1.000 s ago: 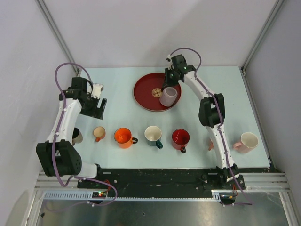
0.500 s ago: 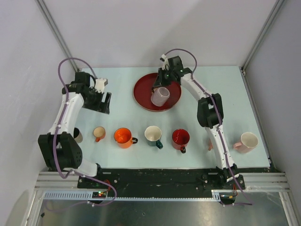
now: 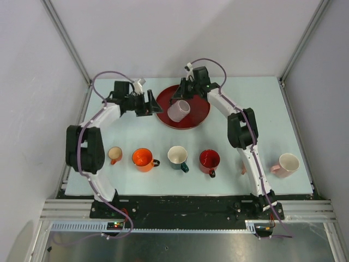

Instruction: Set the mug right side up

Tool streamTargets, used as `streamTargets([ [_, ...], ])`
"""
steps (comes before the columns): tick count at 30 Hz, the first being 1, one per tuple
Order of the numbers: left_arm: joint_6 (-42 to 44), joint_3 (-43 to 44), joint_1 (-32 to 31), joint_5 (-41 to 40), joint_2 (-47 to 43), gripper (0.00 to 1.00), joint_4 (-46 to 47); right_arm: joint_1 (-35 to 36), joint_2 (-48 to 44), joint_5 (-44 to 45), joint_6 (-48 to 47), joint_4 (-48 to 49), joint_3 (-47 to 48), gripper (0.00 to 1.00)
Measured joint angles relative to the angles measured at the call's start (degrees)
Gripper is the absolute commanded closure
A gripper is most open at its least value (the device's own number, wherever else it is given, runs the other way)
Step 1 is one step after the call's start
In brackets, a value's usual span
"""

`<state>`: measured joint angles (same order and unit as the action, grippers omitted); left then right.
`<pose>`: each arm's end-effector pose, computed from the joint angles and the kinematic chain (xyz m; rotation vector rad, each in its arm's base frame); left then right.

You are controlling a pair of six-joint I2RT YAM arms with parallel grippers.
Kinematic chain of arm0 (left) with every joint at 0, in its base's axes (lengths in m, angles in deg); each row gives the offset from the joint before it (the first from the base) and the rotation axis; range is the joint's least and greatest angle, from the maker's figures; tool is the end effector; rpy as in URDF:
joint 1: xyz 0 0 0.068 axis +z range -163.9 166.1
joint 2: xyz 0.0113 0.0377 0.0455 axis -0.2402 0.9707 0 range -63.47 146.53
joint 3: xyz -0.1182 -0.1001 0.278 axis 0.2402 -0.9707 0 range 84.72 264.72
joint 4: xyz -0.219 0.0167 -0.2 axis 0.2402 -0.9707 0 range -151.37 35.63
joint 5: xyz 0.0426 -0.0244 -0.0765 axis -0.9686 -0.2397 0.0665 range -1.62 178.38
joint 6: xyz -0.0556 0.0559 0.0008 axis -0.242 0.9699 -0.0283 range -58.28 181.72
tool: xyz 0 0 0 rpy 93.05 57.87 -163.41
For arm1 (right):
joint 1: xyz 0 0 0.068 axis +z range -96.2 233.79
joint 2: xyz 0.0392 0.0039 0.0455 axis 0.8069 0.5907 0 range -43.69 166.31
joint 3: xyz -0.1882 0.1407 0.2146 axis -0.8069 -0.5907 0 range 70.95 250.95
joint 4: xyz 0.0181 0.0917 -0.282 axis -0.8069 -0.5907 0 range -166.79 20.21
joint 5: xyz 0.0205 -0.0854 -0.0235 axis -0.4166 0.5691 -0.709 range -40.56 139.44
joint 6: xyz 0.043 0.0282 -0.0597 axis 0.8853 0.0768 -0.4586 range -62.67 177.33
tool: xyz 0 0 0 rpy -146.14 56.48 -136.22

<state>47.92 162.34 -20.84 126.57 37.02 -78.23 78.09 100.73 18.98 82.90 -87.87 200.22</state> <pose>0.4392 -0.0956 0.2719 0.1813 2.3607 -0.9665 0.5983 0.3078 0.2059 -0.3037 2.2363 1.0597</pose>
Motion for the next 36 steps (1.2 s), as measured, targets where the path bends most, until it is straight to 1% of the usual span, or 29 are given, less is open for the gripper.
streamTargets([
  [2, -5.92, -2.45, -0.55, 1.68, 2.67, 0.15, 7.63, -0.02, 0.0, -0.07, 0.85, 0.59, -0.11, 1.0],
  [5, -14.14, -2.97, -1.49, 3.37, 8.22, 0.16, 17.94, -0.02, 0.0, -0.33, 1.9, 1.46, -0.15, 1.0],
  [8, -19.41, -2.21, -2.05, 3.89, 12.61, 0.17, 24.02, -0.04, 0.0, -0.48, 2.38, 2.12, -0.2, 1.0],
  [14, -24.39, 0.83, -2.84, 3.89, 18.03, 0.18, 28.96, -0.2, 0.0, -0.72, 3.39, 2.64, -0.33, 1.0],
  [21, -28.35, 5.31, -3.85, 5.7, 23.04, 0.24, 32.65, -0.59, 0.0, -1.09, 4.7, 3.23, -0.39, 1.0],
  [25, -31.93, 5.16, -4.09, 7.69, 24.65, 0.24, 35.82, -1.11, -0.04, -1.31, 5.88, 3.69, -0.39, 1.0],
  [30, -35.89, 3.28, -4.02, 8.55, 24.94, 0.18, 40.61, -1.29, -0.28, -1.55, 6.4, 3.69, -0.39, 1.0],
  [33, -36.79, 2.23, -4.04, 8.68, 24.94, 0.18, 42.32, -1.49, -0.59, -1.51, 6.25, 3.63, -0.74, 1.0],
  [36, -36.79, 2.19, -4.11, 9.01, 24.98, 0.19, 42.88, -1.84, -2.27, -2.4, 5.62, 4.85, -3.78, 1.0],
])
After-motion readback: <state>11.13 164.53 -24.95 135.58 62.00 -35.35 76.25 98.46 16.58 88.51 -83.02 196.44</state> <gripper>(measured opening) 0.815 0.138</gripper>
